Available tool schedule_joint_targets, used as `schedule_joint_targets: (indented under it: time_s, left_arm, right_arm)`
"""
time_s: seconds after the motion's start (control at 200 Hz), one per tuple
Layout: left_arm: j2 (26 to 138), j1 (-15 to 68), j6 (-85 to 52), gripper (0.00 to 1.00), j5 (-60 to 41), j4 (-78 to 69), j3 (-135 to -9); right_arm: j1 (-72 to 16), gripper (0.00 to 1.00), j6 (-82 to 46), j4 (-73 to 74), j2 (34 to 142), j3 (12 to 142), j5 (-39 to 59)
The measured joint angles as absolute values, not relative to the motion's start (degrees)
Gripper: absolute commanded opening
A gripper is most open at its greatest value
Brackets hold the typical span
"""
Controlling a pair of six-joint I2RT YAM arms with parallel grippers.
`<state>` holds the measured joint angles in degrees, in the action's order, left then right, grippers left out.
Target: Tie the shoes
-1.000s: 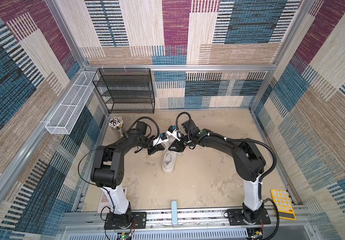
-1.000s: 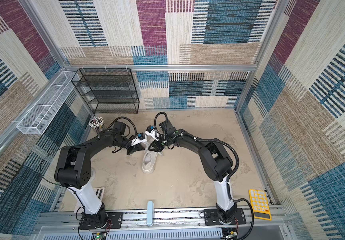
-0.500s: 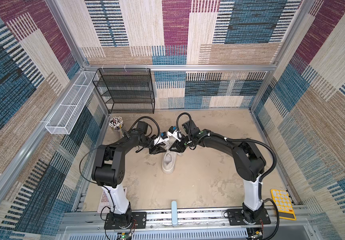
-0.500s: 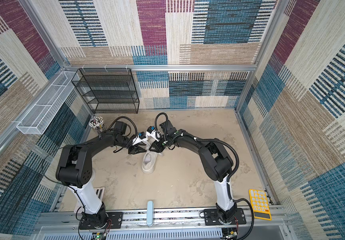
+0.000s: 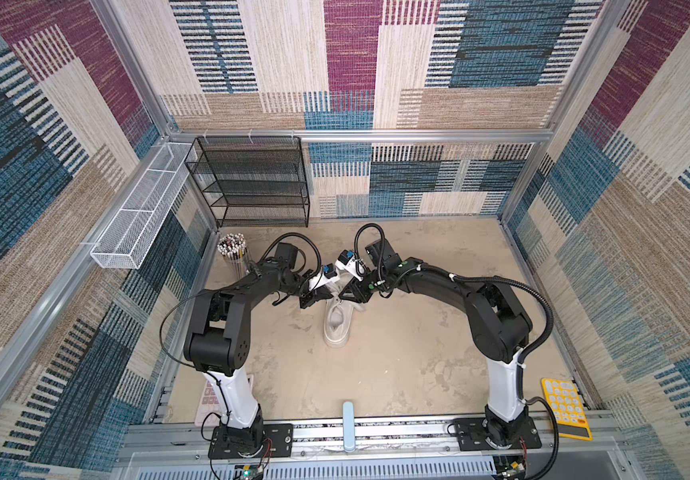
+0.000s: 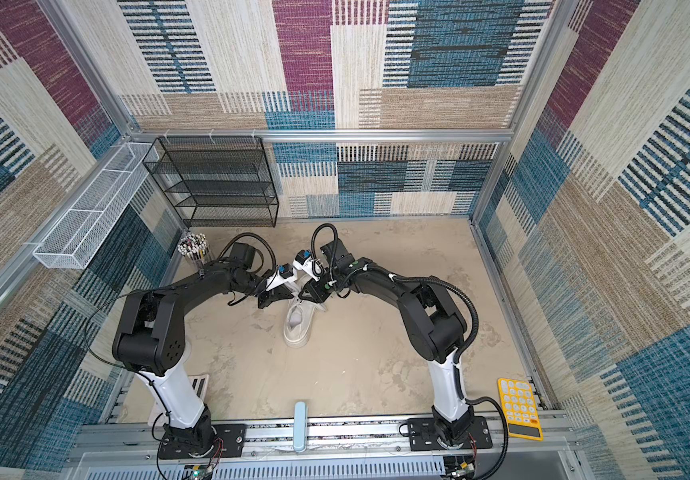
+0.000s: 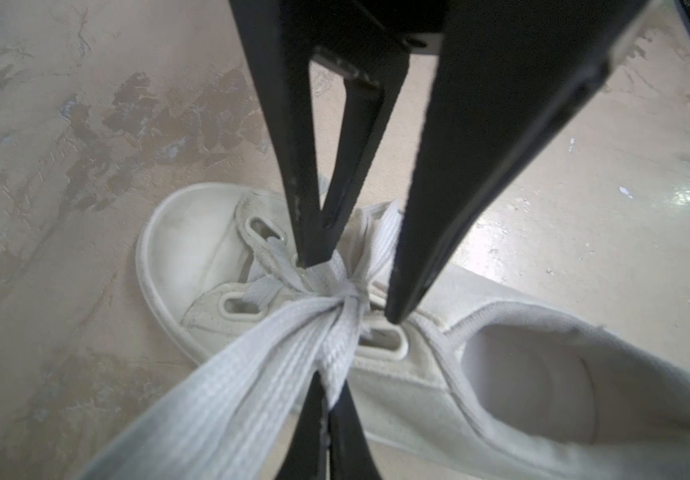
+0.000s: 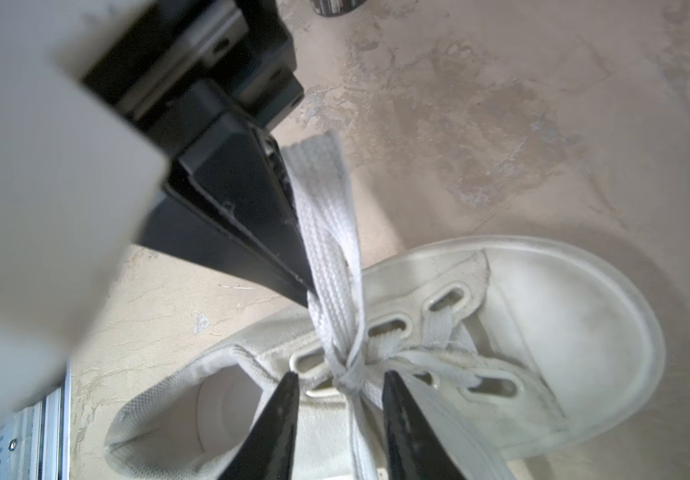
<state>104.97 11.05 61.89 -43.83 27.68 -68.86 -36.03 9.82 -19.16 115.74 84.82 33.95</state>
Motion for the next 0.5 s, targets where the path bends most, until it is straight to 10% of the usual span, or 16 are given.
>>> schedule_joint_targets:
  time_s: [0.501]
  left_arm:
    - [102.89,10.92,61.87,0.0,-42.68,27.29,-66.57]
  right_arm:
    - [-36.71,0.17,9.89,-19.57,117.86,85.47,31.44]
